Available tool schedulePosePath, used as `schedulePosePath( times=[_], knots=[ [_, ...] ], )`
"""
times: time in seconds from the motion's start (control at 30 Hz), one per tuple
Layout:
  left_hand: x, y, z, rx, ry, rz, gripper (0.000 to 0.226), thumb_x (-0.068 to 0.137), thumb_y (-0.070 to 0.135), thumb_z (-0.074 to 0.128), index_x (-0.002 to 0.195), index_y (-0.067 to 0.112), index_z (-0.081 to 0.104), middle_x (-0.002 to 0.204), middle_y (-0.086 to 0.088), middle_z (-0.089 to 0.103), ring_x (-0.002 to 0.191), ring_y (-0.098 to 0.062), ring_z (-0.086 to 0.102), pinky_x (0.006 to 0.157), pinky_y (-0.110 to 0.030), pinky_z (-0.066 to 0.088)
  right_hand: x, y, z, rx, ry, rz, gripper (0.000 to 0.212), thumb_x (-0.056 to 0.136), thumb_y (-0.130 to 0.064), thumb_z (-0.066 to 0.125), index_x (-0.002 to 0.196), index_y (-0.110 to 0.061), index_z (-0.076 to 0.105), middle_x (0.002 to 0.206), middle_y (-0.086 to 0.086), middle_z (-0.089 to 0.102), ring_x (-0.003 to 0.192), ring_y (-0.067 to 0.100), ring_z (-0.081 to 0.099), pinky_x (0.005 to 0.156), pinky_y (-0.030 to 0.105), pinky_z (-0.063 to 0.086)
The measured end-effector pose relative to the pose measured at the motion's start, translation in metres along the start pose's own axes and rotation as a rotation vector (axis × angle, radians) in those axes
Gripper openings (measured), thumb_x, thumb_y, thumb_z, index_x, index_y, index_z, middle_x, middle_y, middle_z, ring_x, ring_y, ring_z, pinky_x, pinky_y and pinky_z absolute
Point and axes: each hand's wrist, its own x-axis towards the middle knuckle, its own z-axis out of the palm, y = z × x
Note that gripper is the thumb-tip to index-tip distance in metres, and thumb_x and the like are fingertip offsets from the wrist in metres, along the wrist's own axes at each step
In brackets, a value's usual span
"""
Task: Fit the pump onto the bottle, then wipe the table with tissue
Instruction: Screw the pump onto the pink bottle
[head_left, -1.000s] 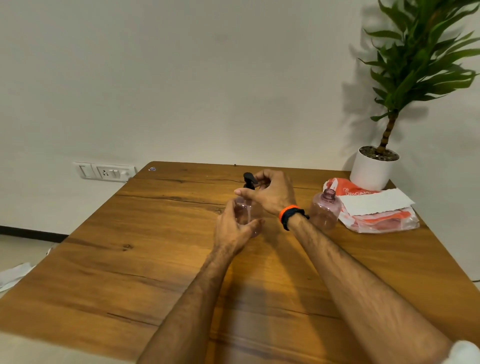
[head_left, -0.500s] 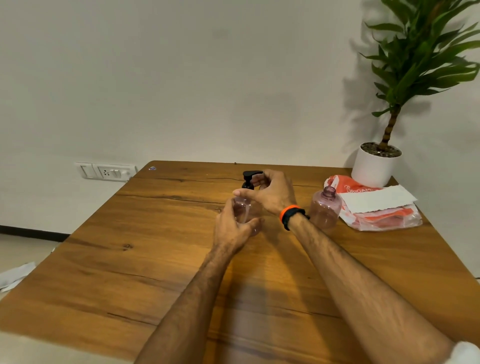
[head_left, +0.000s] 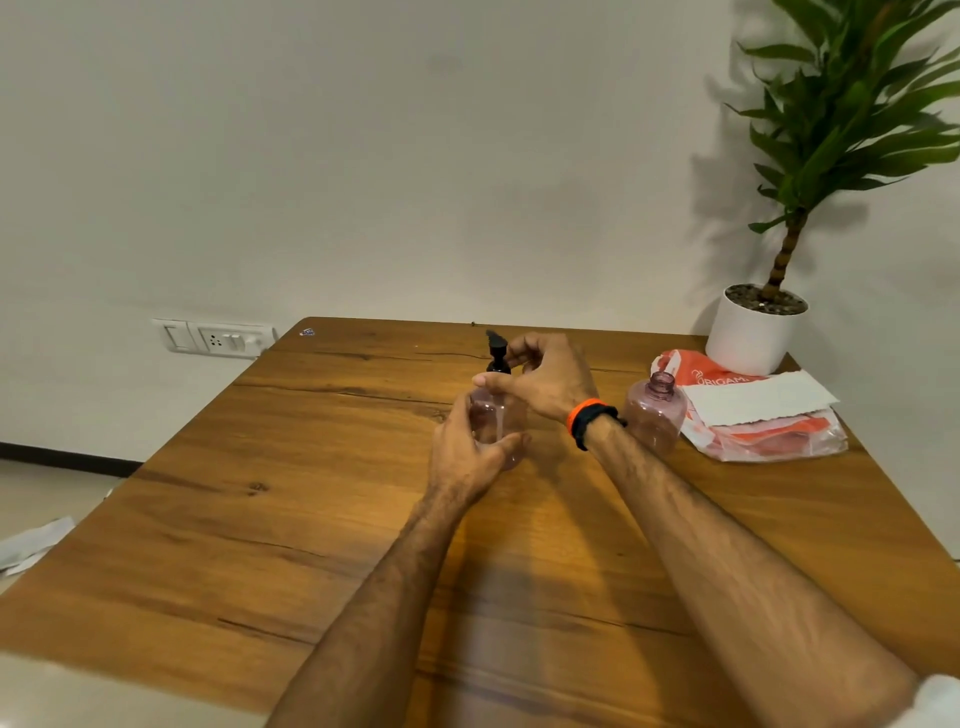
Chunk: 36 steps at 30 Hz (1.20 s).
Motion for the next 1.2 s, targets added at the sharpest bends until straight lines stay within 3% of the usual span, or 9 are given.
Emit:
schedulePosePath(
  times=[0.17,0.33,0.43,0.57,0.7,0.77,0.9,1.03,1.2],
  knots=[
    [0.000,-0.001,0.000,-0.021,-0.004,-0.008,0.072,0.064,0.043,0.084,0.125,0.034,0.047,0.095,0.024,0.053,0.093,-0.004,0.057,0.081,-0.032,0.053,0.001,-0.001,-0.004,0.067,-0.130,-0.017,0.026,0.070,-0.023,0.085,0.093,-0.020,0.075,0.084,-0.012,0.071,0.054,-0.012,0.052,0.063,0.019,0.040],
    [0.000,0.000,-0.001,-0.010,0.001,-0.005,0.069,0.064,0.044,0.084,0.123,0.032,0.048,0.096,0.023,0.053,0.093,-0.004,0.056,0.076,-0.026,0.047,-0.001,-0.006,-0.002,-0.050,-0.026,-0.028,0.036,0.060,-0.047,0.087,0.079,-0.034,0.060,0.082,-0.020,0.061,0.084,0.000,0.058,0.074,0.022,0.047],
    [0.000,0.000,-0.002,-0.018,0.003,0.000,0.068,0.064,0.042,0.084,0.122,0.034,0.048,0.095,0.025,0.053,0.095,-0.005,0.056,0.074,-0.024,0.047,0.000,-0.004,-0.005,-0.016,-0.029,-0.013,0.031,0.060,-0.039,0.089,0.077,-0.033,0.063,0.080,-0.019,0.065,0.083,-0.001,0.060,0.075,0.024,0.049],
    [-0.001,0.001,-0.002,-0.030,-0.003,-0.015,0.075,0.066,0.039,0.085,0.129,0.032,0.046,0.101,0.018,0.054,0.100,-0.011,0.059,0.083,-0.036,0.055,0.001,-0.002,-0.006,0.060,-0.091,-0.007,0.031,0.065,-0.025,0.087,0.093,-0.028,0.074,0.085,-0.019,0.069,0.079,-0.008,0.060,0.078,0.024,0.049],
    [-0.003,0.004,0.000,-0.024,0.010,0.005,0.070,0.067,0.040,0.084,0.126,0.032,0.047,0.104,0.017,0.056,0.097,-0.008,0.058,0.081,-0.032,0.051,-0.003,-0.001,-0.001,-0.001,-0.074,-0.015,0.039,0.064,-0.041,0.086,0.095,-0.031,0.066,0.091,-0.019,0.063,0.087,-0.001,0.059,0.083,0.028,0.051],
    [-0.003,0.005,-0.001,-0.013,0.017,0.009,0.068,0.068,0.039,0.083,0.125,0.031,0.048,0.101,0.019,0.055,0.095,-0.008,0.057,0.081,-0.031,0.051,-0.004,-0.001,0.001,-0.045,-0.035,-0.005,0.043,0.060,-0.050,0.086,0.090,-0.030,0.064,0.093,-0.014,0.066,0.092,0.008,0.061,0.081,0.030,0.051],
    [-0.005,0.007,-0.002,-0.015,0.007,-0.003,0.065,0.069,0.036,0.083,0.124,0.030,0.049,0.096,0.021,0.054,0.099,-0.011,0.060,0.084,-0.036,0.054,-0.003,0.003,-0.001,0.017,-0.032,0.014,0.034,0.063,-0.039,0.088,0.090,-0.028,0.070,0.089,-0.015,0.069,0.078,-0.002,0.058,0.069,0.022,0.048],
    [-0.005,0.007,-0.002,-0.028,-0.004,-0.016,0.071,0.070,0.034,0.083,0.130,0.029,0.046,0.106,0.012,0.056,0.101,-0.014,0.060,0.089,-0.043,0.055,0.000,0.006,-0.002,0.084,-0.095,0.031,0.033,0.070,-0.027,0.085,0.101,-0.024,0.074,0.098,-0.012,0.072,0.087,0.002,0.063,0.080,0.029,0.051],
    [-0.007,0.008,-0.002,-0.012,0.001,0.001,0.071,0.070,0.038,0.082,0.130,0.027,0.046,0.109,0.010,0.058,0.102,-0.013,0.059,0.090,-0.042,0.054,-0.003,0.003,0.002,-0.002,-0.045,-0.013,0.038,0.062,-0.049,0.085,0.086,-0.032,0.061,0.087,-0.020,0.061,0.071,-0.005,0.050,0.065,0.020,0.040]
  ],
)
